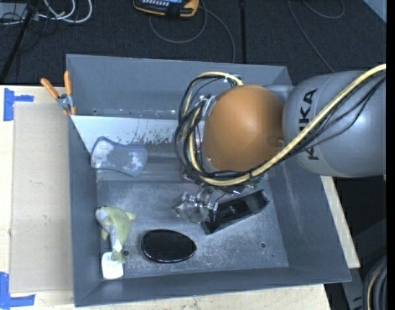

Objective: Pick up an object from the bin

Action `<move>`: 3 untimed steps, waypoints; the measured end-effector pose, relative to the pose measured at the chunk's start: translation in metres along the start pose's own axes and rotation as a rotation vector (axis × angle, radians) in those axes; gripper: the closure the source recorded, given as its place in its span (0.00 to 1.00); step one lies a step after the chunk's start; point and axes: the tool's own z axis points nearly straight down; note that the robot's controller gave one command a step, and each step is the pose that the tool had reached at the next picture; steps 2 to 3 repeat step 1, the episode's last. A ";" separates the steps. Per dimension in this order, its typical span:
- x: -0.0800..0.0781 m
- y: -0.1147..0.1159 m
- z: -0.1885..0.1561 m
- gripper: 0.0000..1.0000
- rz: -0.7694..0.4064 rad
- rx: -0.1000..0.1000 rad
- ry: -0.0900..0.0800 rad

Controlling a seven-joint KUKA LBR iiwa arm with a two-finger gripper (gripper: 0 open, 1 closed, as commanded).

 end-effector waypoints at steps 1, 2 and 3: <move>0.016 -0.022 0.004 1.00 -0.125 0.002 -0.001; 0.016 -0.022 0.004 1.00 -0.125 0.002 -0.001; 0.016 -0.022 0.004 1.00 -0.125 0.002 -0.001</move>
Offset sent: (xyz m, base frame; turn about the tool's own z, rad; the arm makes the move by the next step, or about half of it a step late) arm -0.0354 -0.0371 -0.0223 -0.0357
